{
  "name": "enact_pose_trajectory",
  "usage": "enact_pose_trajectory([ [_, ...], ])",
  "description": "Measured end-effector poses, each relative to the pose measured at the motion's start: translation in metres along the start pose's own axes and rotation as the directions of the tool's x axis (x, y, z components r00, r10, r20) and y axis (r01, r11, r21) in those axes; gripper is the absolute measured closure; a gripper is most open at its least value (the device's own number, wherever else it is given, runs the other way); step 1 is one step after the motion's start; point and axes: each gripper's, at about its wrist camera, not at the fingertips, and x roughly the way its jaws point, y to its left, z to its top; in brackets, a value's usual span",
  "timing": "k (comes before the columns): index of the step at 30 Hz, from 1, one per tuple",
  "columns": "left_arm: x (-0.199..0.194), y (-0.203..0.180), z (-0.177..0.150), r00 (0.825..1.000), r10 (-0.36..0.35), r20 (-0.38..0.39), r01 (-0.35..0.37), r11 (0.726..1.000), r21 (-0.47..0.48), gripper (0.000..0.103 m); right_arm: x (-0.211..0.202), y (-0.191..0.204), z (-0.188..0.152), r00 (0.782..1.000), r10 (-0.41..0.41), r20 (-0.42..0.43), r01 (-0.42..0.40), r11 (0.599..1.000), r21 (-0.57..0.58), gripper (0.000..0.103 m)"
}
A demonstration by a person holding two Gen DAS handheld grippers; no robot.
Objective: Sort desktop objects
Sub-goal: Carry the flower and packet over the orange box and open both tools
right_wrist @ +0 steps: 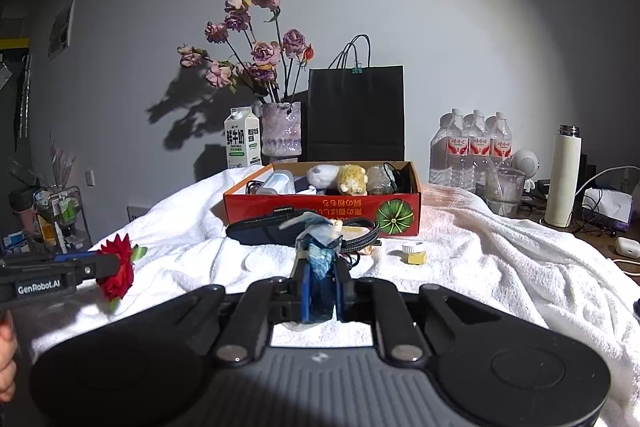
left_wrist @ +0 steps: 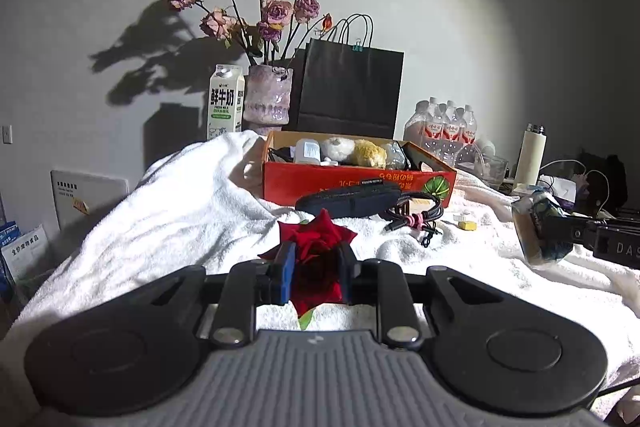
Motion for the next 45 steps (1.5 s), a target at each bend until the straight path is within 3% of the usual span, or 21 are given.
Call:
enact_pose_trajectory([
  [5,0.007,-0.002,0.013,0.999,-0.040,0.007,0.040,0.999,0.016,0.081,0.003,0.001,0.007,1.000,0.015,0.008,-0.015,1.000,0.016,0.092],
  [10,0.034,-0.006,0.056,0.992,-0.126,0.027,0.124,0.991,0.045,0.080,0.020,-0.003,0.039,1.000,0.010,0.020,-0.010,1.000,-0.008,0.092],
  [15,0.076,-0.004,0.102,0.986,-0.168,0.018,0.168,0.985,0.028,0.080,0.058,-0.015,0.084,1.000,0.015,0.001,-0.015,0.999,-0.037,0.090],
  [20,0.140,0.005,0.155,0.979,-0.200,-0.047,0.197,0.979,-0.050,0.080,0.115,-0.025,0.132,0.998,0.057,-0.039,-0.061,0.994,-0.095,0.090],
  [25,0.223,0.015,0.195,0.983,-0.139,-0.122,0.131,0.989,-0.075,0.080,0.193,-0.032,0.176,0.985,0.122,-0.118,-0.130,0.990,-0.062,0.090],
  [28,0.278,0.022,0.208,0.978,-0.095,-0.185,0.084,0.994,-0.065,0.080,0.253,-0.034,0.199,0.963,0.192,-0.191,-0.189,0.981,0.033,0.090],
  [30,0.316,0.031,0.213,0.967,-0.082,-0.240,0.061,0.994,-0.091,0.080,0.297,-0.031,0.211,0.945,0.225,-0.238,-0.213,0.974,0.077,0.090],
  [34,0.384,0.050,0.211,0.935,-0.095,-0.341,0.047,0.988,-0.148,0.080,0.383,-0.014,0.217,0.927,0.197,-0.319,-0.188,0.980,0.062,0.090],
  [39,0.433,0.056,0.199,0.929,0.007,-0.371,-0.040,0.996,-0.082,0.073,0.464,-0.001,0.198,0.888,0.169,-0.428,-0.158,0.986,0.061,0.090],
  [41,0.442,0.063,0.196,0.927,-0.003,-0.375,-0.047,0.991,-0.124,0.067,0.481,0.000,0.191,0.886,0.172,-0.430,-0.157,0.985,0.070,0.086],
  [45,0.445,0.073,0.200,0.928,-0.020,-0.371,-0.040,0.987,-0.154,0.057,0.493,-0.002,0.188,0.895,0.114,-0.431,-0.103,0.994,0.049,0.067],
])
